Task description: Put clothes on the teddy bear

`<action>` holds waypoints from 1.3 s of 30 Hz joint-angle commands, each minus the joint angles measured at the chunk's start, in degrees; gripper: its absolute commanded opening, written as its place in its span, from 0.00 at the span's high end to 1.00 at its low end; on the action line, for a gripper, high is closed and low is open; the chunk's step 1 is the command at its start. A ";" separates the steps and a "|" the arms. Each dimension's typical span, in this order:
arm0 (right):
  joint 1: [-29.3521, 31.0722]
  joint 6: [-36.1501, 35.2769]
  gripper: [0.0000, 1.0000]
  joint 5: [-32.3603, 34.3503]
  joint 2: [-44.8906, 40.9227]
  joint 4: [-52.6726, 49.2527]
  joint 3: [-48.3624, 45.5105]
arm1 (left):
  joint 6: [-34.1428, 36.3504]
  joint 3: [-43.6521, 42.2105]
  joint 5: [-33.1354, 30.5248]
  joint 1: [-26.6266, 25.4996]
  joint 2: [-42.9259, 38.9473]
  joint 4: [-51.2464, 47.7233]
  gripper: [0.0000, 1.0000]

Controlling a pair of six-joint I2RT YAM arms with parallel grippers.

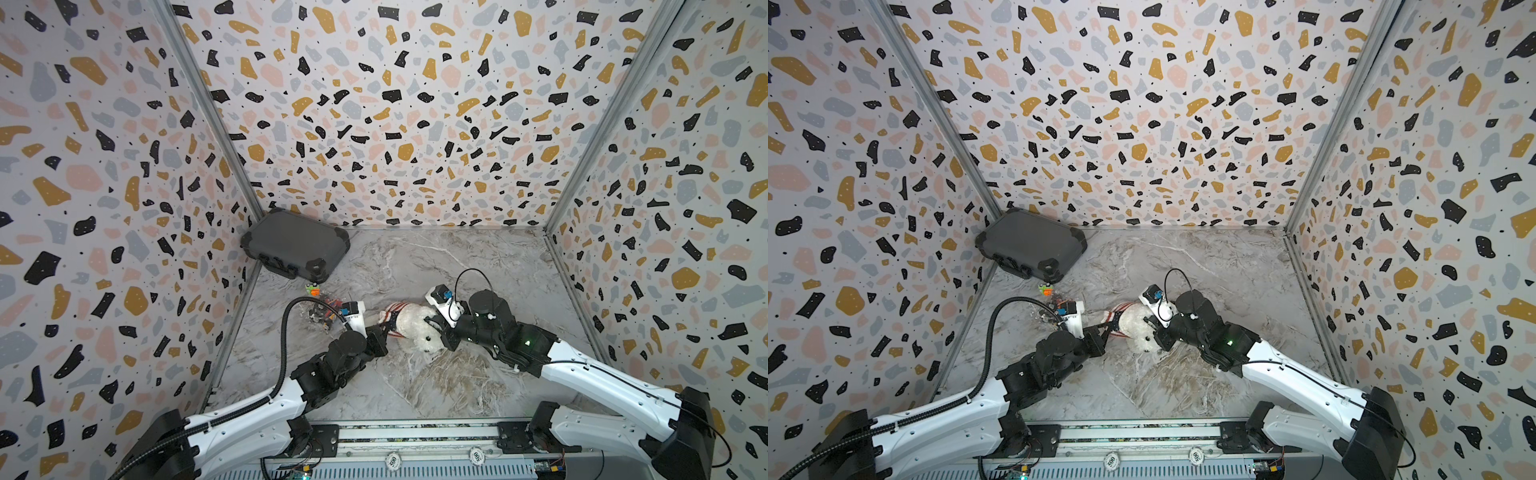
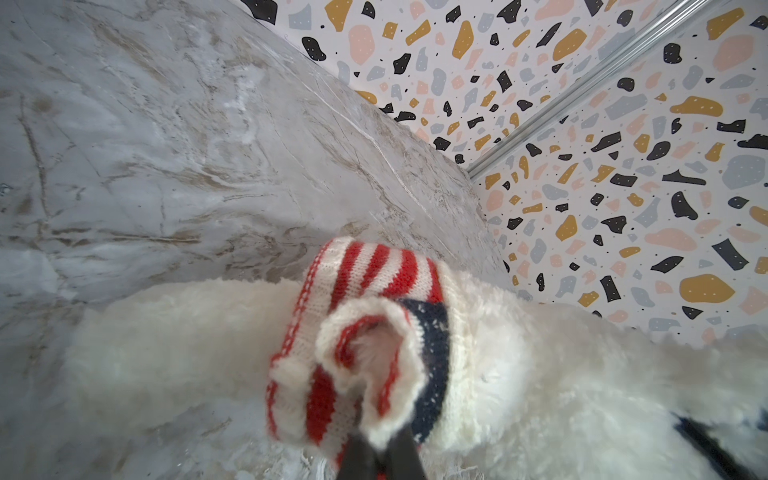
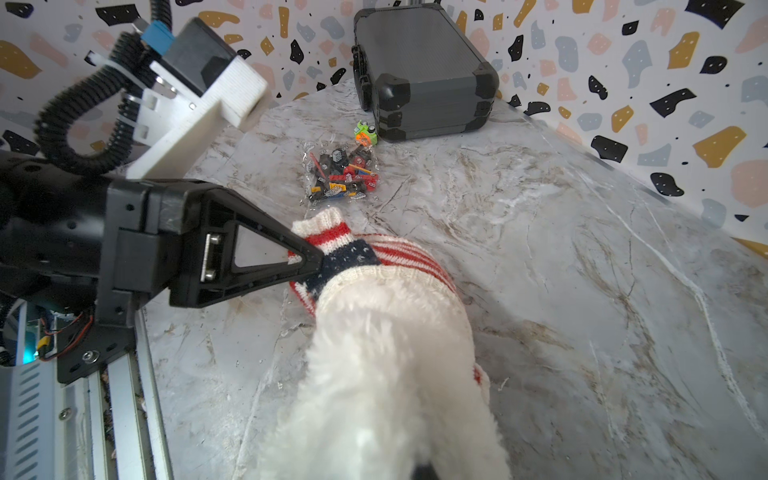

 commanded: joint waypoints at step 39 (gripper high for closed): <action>-15.38 -5.77 1.00 -32.26 -5.64 57.54 -28.76 | 10.22 7.17 -3.22 -0.14 -22.15 -23.31 0.24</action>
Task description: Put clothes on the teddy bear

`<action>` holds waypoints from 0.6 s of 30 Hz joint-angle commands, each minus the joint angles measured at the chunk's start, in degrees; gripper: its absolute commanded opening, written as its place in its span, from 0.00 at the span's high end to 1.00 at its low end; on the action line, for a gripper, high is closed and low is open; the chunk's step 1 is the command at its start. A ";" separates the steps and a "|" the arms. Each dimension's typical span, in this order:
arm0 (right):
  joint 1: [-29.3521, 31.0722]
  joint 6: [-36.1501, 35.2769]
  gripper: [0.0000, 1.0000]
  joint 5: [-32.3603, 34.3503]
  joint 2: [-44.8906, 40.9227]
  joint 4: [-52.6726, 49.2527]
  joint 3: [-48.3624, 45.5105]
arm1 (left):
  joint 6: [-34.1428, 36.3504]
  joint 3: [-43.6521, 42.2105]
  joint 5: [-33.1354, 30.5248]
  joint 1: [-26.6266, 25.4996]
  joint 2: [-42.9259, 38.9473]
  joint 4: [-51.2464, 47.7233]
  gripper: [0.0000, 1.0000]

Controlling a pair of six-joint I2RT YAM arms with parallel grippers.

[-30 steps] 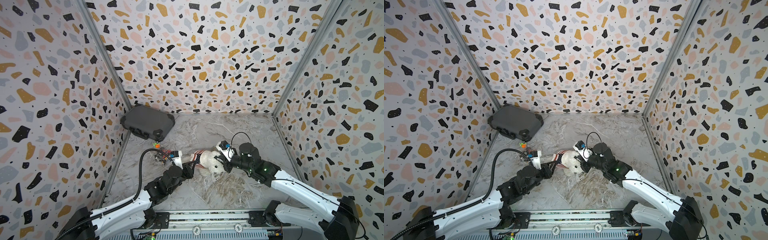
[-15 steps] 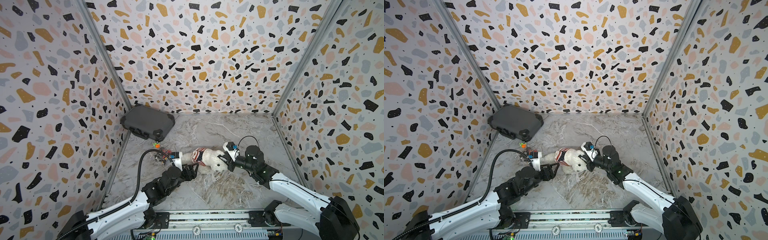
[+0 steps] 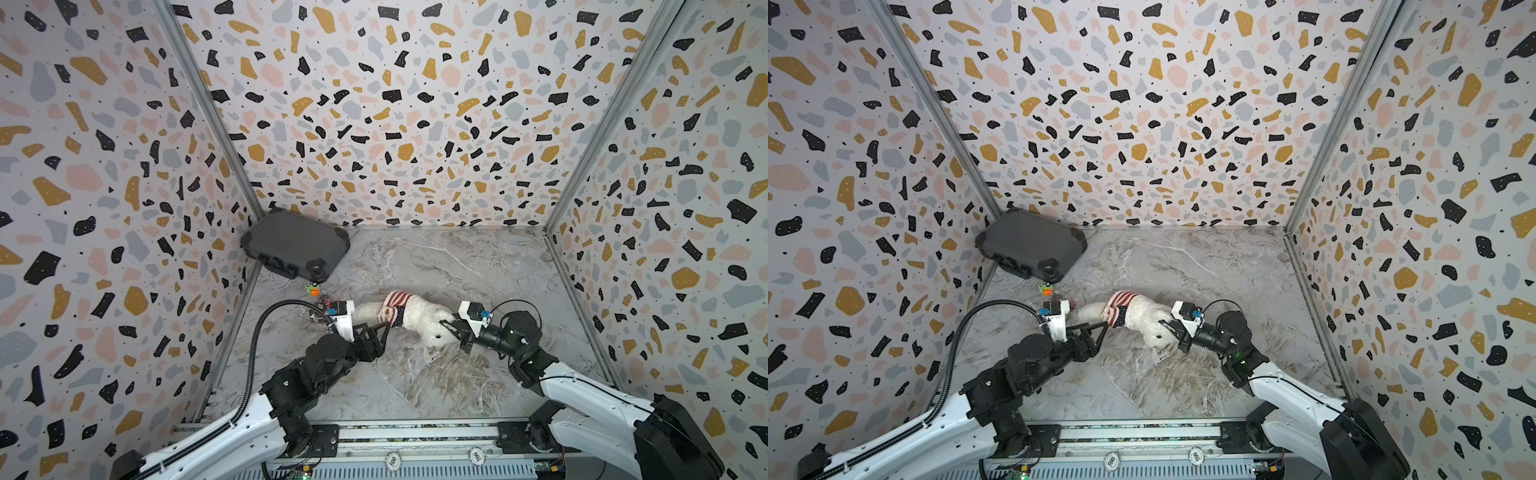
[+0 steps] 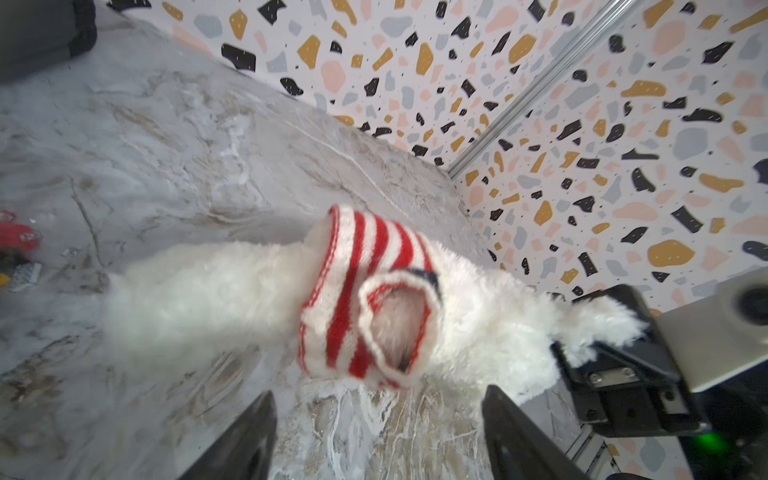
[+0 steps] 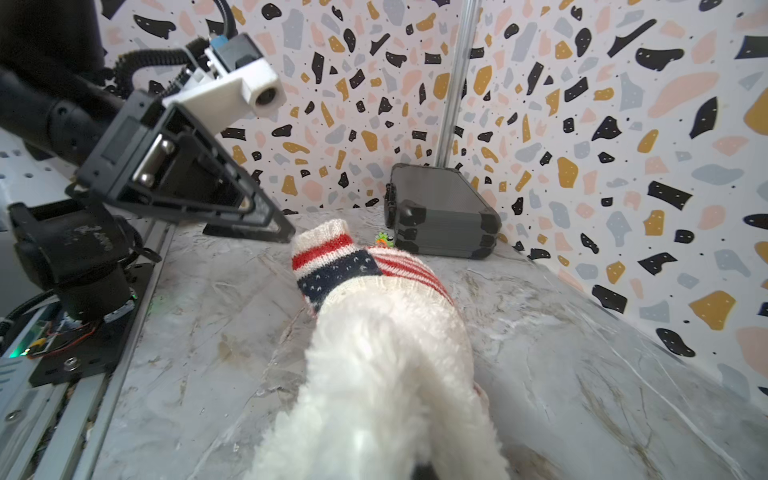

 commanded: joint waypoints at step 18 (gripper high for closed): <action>-0.48 -5.38 1.00 -14.34 3.80 16.31 -0.32 | 5.85 3.83 6.48 -0.06 -6.25 -10.96 0.79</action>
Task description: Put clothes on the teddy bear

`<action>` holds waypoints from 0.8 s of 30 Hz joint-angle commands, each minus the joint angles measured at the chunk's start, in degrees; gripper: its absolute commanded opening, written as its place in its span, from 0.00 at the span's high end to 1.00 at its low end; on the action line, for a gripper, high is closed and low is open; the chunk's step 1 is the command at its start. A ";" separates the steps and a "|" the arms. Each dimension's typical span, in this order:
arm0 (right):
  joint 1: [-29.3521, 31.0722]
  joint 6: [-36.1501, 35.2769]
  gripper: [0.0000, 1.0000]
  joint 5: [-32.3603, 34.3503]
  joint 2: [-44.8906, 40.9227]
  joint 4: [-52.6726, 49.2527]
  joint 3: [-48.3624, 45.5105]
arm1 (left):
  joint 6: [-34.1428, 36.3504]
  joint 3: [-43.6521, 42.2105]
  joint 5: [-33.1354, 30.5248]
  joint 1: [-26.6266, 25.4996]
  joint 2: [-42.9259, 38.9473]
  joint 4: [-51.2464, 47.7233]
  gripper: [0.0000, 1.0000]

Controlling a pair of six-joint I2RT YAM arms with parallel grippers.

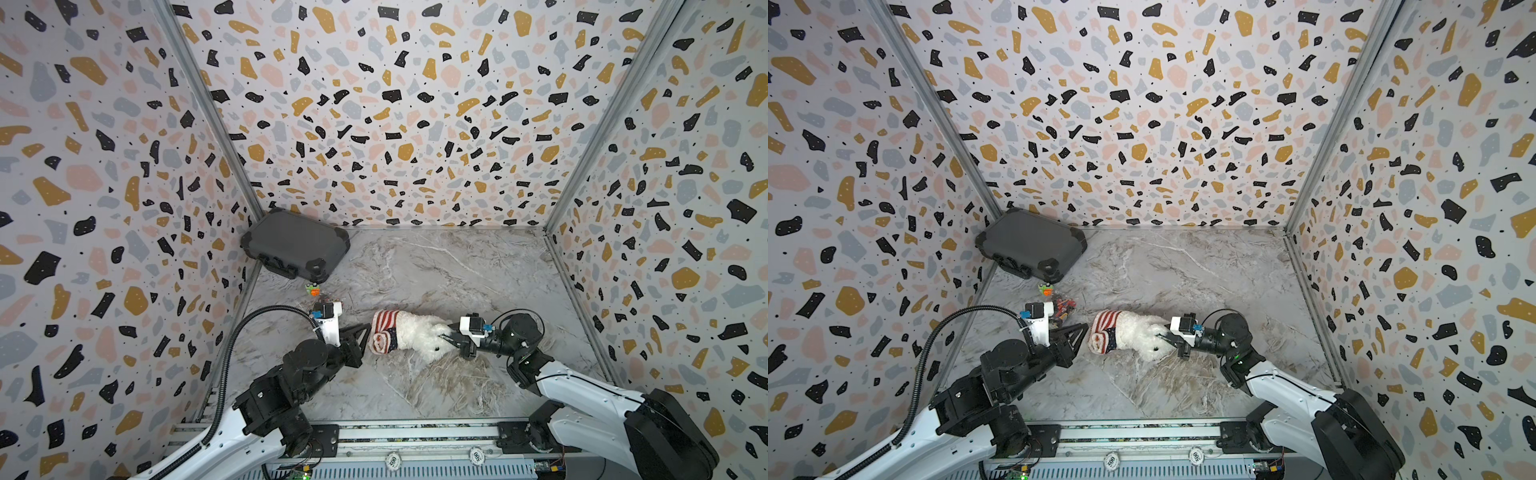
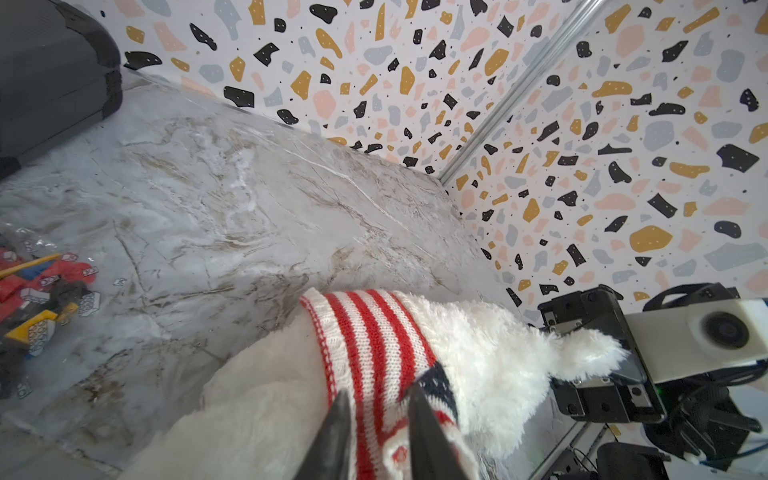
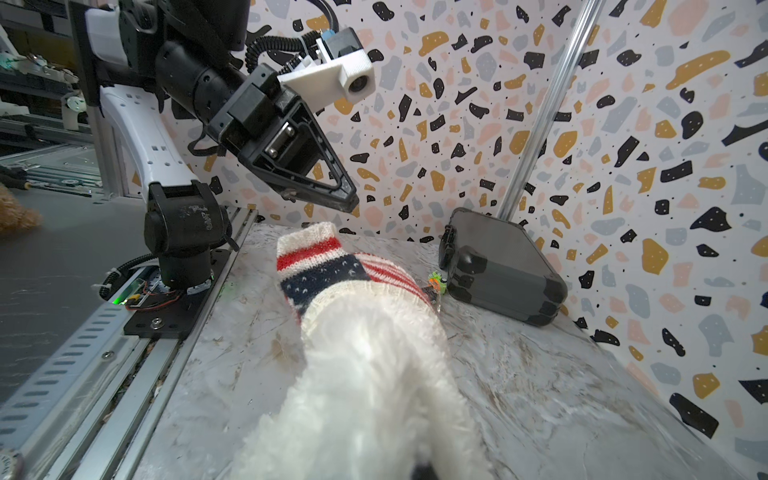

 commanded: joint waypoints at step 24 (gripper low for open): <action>-0.84 -0.78 1.00 -2.77 2.83 7.32 1.49 | 7.39 2.89 11.57 -0.24 8.00 -1.40 0.81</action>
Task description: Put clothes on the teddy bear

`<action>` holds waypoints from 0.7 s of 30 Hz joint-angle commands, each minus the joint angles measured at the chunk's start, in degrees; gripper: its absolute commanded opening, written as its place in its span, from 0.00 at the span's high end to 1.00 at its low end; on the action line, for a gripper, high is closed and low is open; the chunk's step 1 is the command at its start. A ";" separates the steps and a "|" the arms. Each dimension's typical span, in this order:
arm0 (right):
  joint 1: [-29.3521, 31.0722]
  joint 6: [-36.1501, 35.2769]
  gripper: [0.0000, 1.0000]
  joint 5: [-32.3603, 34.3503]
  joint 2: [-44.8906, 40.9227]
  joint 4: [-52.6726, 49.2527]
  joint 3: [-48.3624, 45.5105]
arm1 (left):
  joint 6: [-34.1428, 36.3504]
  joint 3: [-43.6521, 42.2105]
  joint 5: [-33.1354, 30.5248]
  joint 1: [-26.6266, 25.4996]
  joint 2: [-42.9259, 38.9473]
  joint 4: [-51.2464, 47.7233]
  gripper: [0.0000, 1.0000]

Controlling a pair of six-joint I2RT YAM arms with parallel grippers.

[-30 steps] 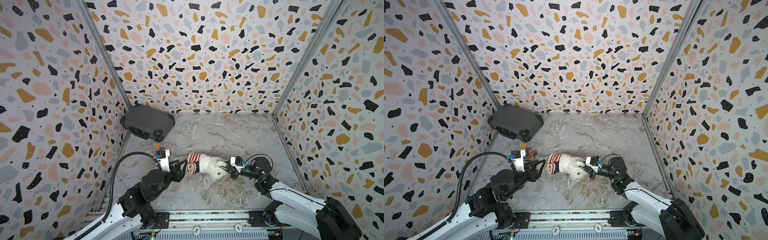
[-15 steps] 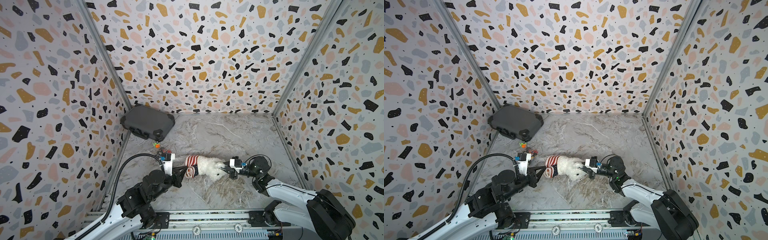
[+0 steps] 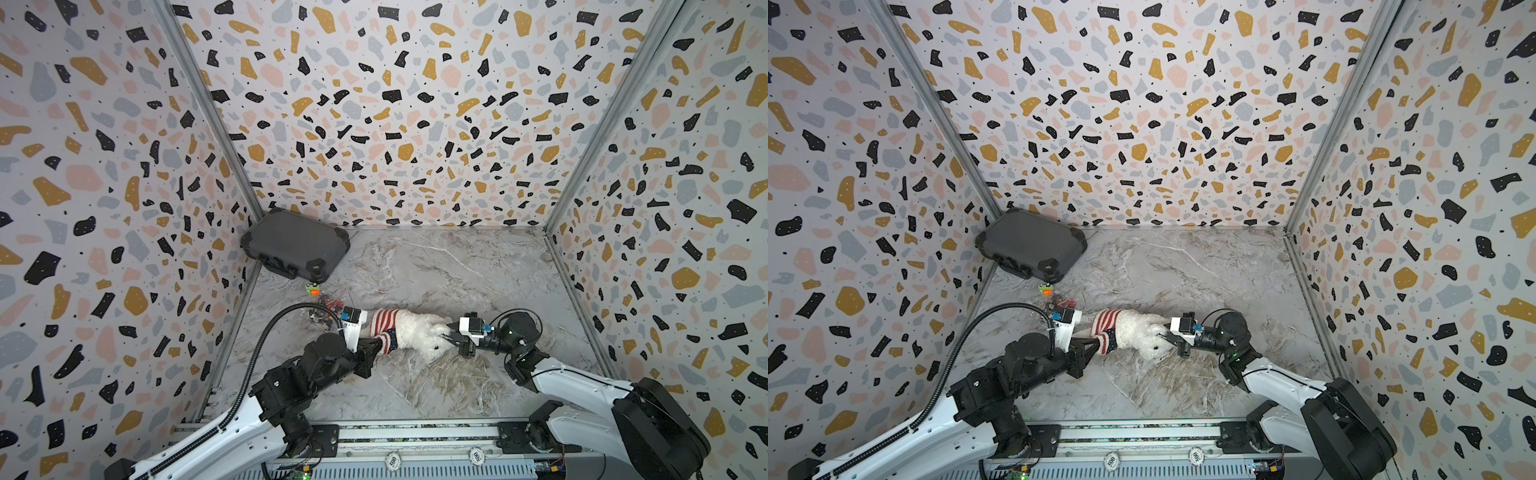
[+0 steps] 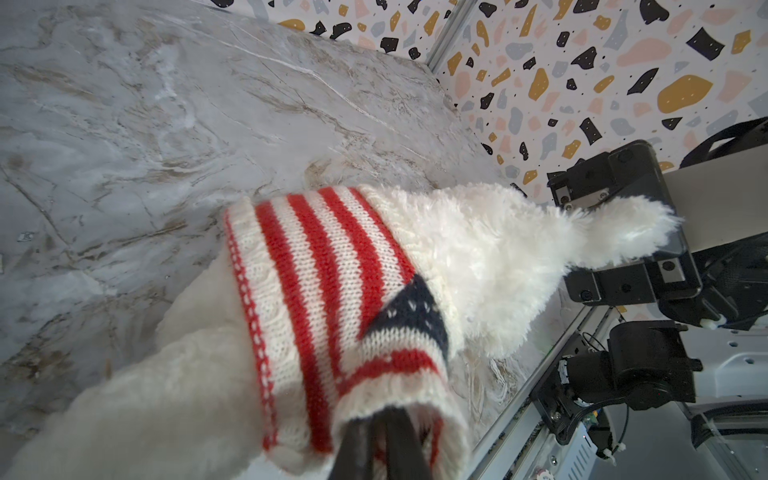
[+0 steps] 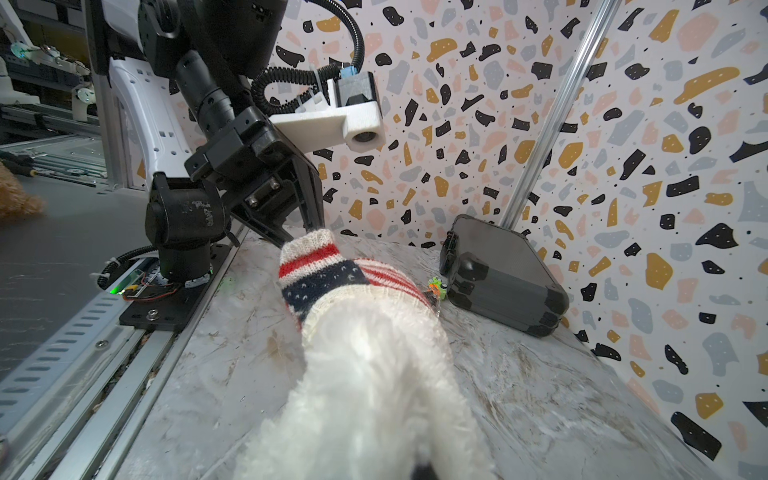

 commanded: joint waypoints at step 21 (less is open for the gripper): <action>2.88 -1.59 1.00 -0.35 -3.28 1.60 1.40 | 2.73 3.40 -2.13 -0.24 4.32 2.00 0.76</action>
